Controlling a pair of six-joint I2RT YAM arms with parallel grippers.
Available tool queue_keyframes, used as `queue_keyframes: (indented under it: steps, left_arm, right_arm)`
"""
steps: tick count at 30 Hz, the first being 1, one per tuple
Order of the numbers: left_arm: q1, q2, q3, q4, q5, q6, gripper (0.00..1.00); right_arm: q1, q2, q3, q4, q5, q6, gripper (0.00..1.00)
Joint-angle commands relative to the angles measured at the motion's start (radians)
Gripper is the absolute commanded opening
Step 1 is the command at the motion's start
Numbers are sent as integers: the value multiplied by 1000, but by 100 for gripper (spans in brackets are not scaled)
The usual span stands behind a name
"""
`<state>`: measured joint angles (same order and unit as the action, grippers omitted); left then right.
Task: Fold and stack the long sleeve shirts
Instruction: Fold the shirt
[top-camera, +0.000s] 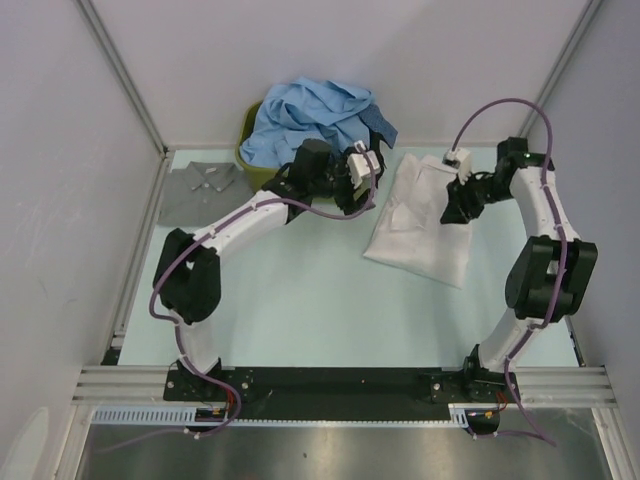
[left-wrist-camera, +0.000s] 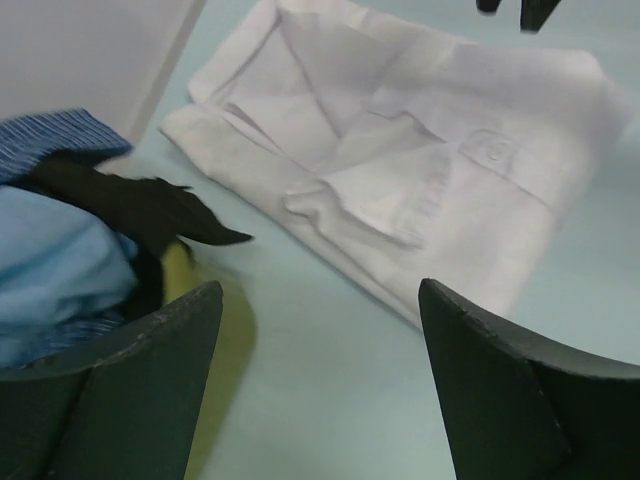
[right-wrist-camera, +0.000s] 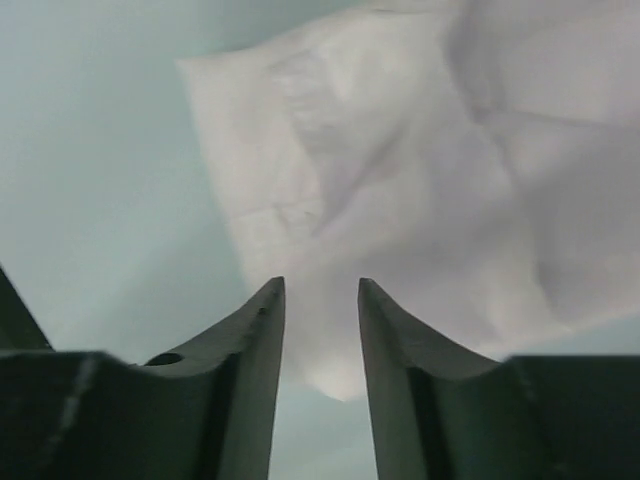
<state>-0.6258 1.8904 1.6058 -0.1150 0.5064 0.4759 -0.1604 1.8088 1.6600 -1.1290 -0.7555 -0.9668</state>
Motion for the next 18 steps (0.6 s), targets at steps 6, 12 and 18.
queue_keyframes:
  steps: [6, 12, 18]
  left_arm:
    - [34, -140, -250, -25, 67, -220, 84]
    - [55, -166, -274, -54, 41, -243, 84]
    - [60, -148, -300, -49, 55, -283, 83]
  right_arm:
    - [265, -88, -394, 423, 50, 144, 33]
    - [197, 85, -261, 574, 94, 197, 33]
    - [141, 234, -83, 610, 113, 243, 39]
